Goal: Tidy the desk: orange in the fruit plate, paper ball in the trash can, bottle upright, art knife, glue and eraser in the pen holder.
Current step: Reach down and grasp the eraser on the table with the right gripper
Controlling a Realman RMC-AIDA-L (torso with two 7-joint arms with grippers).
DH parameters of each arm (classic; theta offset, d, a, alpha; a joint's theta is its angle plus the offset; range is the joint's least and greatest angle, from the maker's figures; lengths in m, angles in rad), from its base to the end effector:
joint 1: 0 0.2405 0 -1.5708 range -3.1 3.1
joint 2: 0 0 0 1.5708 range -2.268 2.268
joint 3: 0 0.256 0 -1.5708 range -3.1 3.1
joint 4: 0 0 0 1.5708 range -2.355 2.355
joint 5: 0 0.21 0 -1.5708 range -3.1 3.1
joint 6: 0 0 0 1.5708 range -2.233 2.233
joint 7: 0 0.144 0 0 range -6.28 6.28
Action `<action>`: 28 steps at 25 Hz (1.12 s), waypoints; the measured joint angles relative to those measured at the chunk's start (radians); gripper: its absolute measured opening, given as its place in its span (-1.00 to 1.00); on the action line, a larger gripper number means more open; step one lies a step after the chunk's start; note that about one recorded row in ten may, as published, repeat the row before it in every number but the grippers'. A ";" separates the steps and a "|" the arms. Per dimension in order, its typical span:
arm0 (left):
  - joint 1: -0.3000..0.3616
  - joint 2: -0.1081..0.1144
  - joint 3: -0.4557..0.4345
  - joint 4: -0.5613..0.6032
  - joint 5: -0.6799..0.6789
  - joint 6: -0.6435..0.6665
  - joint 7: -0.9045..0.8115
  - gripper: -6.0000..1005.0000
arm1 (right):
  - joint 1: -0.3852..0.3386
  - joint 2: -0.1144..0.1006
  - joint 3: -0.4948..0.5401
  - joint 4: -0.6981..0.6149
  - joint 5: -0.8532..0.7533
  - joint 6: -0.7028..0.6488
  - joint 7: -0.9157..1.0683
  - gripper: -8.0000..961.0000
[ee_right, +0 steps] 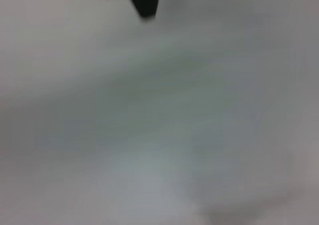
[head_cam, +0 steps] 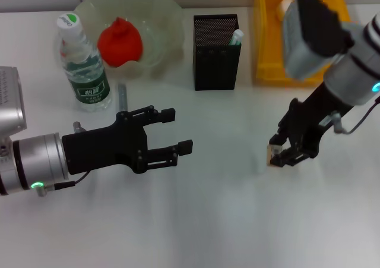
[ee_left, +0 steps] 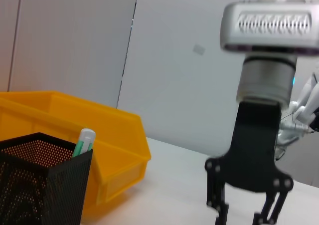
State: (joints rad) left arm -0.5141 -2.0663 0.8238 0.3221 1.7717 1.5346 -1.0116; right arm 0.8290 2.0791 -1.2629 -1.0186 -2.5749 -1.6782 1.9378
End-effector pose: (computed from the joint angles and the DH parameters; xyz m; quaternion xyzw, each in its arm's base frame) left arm -0.2662 0.2948 -0.0492 -0.9299 -0.1663 -0.3083 0.1125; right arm 0.1691 0.3633 -0.0207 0.9721 -0.0868 0.2176 0.0059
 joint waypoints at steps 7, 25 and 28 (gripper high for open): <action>0.002 0.002 0.001 0.001 0.000 0.005 0.000 0.56 | -0.001 -0.004 0.086 -0.092 -0.004 -0.076 0.001 -0.22; -0.001 -0.001 0.008 -0.007 0.000 0.009 -0.001 0.56 | 0.020 -0.030 0.194 -0.214 -0.006 -0.164 0.058 -0.42; -0.001 -0.001 0.008 -0.007 0.000 0.009 -0.001 0.56 | 0.028 -0.026 0.196 -0.216 -0.002 -0.159 0.068 -0.51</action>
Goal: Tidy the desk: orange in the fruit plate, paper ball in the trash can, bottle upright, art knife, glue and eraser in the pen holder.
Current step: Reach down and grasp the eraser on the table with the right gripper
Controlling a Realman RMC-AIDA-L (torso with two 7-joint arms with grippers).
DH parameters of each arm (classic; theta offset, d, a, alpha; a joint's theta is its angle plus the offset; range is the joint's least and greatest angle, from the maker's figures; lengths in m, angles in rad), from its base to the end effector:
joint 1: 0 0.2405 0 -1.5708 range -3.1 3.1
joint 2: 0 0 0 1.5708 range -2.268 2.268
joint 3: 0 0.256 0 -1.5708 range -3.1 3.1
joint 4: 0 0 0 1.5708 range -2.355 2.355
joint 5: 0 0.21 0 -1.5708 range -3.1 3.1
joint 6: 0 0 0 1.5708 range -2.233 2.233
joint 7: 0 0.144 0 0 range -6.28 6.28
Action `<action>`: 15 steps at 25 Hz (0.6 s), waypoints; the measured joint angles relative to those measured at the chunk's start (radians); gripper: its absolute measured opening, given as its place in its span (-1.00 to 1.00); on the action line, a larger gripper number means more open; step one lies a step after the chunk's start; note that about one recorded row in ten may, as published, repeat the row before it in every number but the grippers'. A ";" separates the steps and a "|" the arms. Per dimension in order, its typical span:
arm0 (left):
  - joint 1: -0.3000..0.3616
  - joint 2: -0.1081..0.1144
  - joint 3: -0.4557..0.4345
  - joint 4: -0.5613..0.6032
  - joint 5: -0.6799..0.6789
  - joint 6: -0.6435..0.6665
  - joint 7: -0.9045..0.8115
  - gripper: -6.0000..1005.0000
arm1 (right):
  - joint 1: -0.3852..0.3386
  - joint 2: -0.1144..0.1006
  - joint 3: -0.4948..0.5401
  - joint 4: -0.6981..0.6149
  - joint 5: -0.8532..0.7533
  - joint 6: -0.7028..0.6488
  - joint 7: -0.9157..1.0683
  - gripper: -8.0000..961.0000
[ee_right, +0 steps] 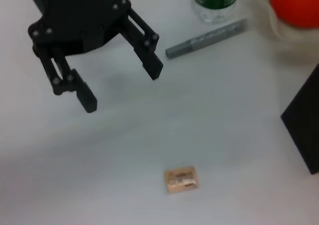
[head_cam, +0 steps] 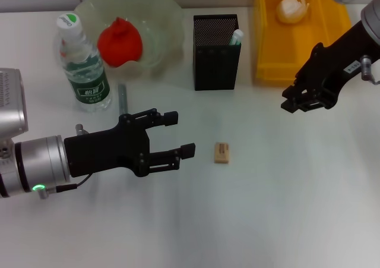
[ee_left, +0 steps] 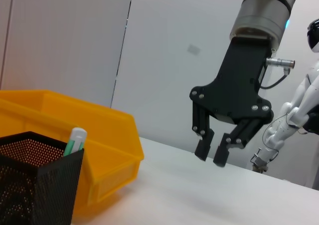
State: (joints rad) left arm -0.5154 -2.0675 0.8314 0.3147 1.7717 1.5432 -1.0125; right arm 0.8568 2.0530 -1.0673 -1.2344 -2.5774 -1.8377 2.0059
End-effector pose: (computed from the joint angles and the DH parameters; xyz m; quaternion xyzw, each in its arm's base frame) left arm -0.2649 0.2923 -0.0513 -0.9300 -0.1671 -0.3105 0.1041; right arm 0.1352 0.3761 0.0393 -0.9784 0.1083 -0.1661 0.0576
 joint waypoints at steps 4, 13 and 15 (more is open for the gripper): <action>0.000 -0.001 0.000 -0.001 0.000 0.000 0.001 0.56 | 0.008 0.016 -0.010 0.030 0.001 0.014 -0.001 -0.60; 0.013 0.004 -0.003 0.006 0.000 -0.004 0.002 0.56 | 0.032 0.028 -0.161 0.238 0.079 0.217 -0.033 -0.59; 0.019 0.008 -0.006 0.012 0.002 -0.002 0.001 0.56 | 0.028 0.030 -0.203 0.272 0.092 0.280 -0.044 -0.45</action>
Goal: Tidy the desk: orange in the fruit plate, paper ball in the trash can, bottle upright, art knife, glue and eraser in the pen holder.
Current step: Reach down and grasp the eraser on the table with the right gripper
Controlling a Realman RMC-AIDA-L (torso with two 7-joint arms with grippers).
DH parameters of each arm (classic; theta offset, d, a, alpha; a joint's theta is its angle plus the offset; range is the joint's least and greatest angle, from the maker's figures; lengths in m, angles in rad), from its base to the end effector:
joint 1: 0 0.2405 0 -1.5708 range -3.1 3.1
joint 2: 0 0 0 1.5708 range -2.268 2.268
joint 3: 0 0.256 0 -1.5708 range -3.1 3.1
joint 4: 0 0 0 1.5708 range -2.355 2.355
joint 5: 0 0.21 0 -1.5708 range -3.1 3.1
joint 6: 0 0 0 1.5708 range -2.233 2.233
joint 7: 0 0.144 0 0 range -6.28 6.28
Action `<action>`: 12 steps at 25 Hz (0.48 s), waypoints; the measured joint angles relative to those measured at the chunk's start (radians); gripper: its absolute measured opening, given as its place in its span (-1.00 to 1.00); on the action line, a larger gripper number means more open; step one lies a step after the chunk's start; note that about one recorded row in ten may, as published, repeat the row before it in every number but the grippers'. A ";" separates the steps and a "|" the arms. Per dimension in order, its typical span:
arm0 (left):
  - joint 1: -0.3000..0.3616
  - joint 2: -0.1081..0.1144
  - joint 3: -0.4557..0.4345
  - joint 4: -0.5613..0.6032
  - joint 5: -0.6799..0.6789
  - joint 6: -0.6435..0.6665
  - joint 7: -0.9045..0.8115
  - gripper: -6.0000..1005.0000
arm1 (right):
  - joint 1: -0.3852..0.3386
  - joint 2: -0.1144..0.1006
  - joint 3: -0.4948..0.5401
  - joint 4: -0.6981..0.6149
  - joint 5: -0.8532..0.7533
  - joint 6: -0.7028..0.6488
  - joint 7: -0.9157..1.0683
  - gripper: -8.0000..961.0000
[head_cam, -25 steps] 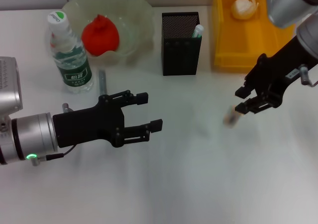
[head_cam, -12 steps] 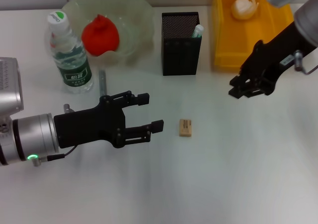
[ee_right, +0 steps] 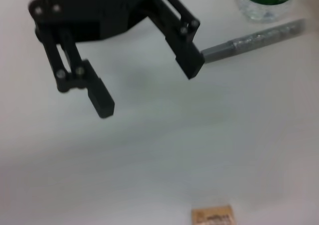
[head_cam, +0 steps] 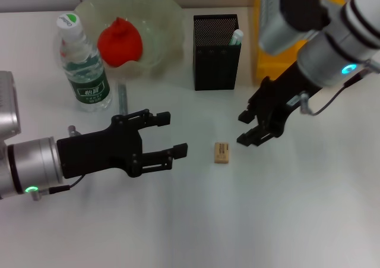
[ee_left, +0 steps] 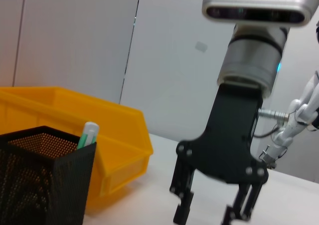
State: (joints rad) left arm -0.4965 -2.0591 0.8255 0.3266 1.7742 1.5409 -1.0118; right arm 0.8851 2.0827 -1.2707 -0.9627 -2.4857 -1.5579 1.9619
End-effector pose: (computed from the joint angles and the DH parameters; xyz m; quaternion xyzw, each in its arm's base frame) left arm -0.2725 0.2908 -0.0460 -0.9300 -0.1705 -0.3049 0.1147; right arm 0.1433 0.3802 -0.0352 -0.9828 0.0783 -0.1656 0.0234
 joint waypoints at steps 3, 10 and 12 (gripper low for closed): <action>0.006 0.012 0.000 0.007 0.003 0.002 -0.009 0.56 | 0.006 0.001 -0.060 0.081 0.051 0.094 -0.039 -0.17; 0.013 0.018 0.000 0.009 0.002 -0.003 -0.011 0.56 | 0.003 0.002 -0.138 0.133 0.112 0.181 -0.071 0.22; 0.012 0.018 0.000 0.009 0.002 -0.004 -0.011 0.56 | 0.000 0.002 -0.156 0.137 0.128 0.194 -0.085 0.25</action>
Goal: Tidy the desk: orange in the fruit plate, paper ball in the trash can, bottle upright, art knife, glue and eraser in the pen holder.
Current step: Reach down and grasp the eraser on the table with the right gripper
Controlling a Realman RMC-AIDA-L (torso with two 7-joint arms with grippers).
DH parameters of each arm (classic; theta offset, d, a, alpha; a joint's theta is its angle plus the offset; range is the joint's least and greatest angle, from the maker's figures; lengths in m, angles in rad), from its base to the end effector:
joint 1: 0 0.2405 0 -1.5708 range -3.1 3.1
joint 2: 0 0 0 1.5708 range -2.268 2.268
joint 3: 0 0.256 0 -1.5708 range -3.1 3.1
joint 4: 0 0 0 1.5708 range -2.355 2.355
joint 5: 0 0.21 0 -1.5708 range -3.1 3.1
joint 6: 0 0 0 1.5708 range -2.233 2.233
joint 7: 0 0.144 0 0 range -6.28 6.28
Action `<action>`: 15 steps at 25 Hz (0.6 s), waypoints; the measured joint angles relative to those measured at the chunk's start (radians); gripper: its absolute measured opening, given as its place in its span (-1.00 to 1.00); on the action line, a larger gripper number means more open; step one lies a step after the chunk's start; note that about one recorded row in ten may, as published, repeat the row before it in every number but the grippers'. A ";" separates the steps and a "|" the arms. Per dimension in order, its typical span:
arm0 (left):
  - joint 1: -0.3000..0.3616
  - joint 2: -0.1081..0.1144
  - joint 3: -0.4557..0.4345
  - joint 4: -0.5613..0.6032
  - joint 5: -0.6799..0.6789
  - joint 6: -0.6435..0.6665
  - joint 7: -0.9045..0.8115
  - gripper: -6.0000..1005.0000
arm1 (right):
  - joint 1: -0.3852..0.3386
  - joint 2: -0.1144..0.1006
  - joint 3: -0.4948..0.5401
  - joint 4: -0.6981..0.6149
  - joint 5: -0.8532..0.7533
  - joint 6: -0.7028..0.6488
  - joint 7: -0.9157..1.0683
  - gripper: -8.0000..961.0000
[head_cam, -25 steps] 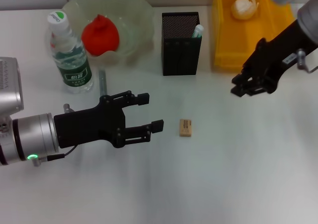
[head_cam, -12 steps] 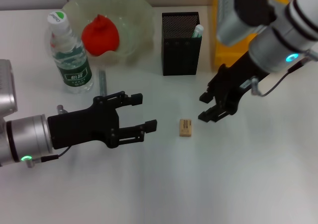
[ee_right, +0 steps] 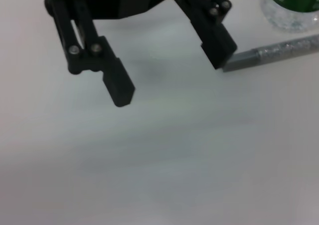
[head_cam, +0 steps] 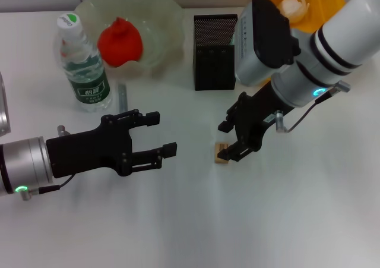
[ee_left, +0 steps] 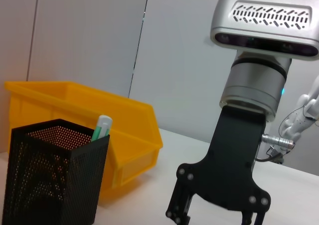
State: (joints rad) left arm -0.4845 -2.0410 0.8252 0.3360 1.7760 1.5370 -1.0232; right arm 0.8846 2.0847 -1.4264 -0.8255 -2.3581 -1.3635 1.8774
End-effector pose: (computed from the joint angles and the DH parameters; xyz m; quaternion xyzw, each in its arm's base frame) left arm -0.2806 0.2915 -0.0380 -0.9310 -0.1757 -0.2953 0.1232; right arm 0.1515 0.3769 -0.0734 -0.9878 0.0375 -0.1503 0.0173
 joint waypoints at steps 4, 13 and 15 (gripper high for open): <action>0.000 0.002 -0.001 0.001 -0.002 0.000 0.000 0.56 | -0.001 0.000 -0.029 0.022 0.016 0.028 -0.009 0.25; -0.004 0.002 -0.002 0.003 -0.004 0.002 0.000 0.56 | -0.001 0.003 -0.087 0.051 0.043 0.079 -0.016 0.24; -0.005 0.002 -0.002 0.003 -0.004 0.002 0.000 0.56 | -0.001 0.003 -0.096 0.060 0.043 0.091 -0.016 0.24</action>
State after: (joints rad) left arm -0.4894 -2.0386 0.8237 0.3391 1.7723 1.5390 -1.0232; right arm 0.8836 2.0877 -1.5227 -0.7654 -2.3147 -1.2729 1.8617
